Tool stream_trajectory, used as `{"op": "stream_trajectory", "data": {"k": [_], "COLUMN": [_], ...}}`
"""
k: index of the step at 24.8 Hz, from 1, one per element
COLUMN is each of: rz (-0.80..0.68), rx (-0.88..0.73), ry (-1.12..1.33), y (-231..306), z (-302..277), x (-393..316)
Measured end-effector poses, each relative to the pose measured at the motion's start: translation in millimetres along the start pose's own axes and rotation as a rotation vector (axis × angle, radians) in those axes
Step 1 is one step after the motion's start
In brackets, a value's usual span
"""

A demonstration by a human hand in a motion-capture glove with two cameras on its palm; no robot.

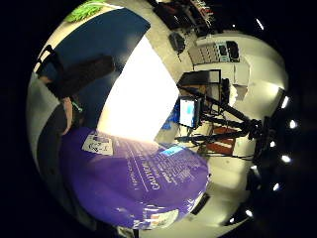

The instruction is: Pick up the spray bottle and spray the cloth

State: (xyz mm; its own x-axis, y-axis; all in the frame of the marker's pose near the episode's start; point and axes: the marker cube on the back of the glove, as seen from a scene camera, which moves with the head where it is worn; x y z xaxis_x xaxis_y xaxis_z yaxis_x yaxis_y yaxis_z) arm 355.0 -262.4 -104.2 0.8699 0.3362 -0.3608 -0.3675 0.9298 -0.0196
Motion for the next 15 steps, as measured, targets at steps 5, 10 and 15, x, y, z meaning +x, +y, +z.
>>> {"op": "stream_trajectory", "data": {"k": [5, 10, 15], "rz": [0.084, 0.165, 0.206], "rx": [0.198, 0.424, 0.614], "ry": [-0.287, -0.674, -1.137], "y": [5.6, 15.7, 28.2], "z": [-25.6, -57.7, -84.9], "x": [8.0, 27.9, 42.0]}}
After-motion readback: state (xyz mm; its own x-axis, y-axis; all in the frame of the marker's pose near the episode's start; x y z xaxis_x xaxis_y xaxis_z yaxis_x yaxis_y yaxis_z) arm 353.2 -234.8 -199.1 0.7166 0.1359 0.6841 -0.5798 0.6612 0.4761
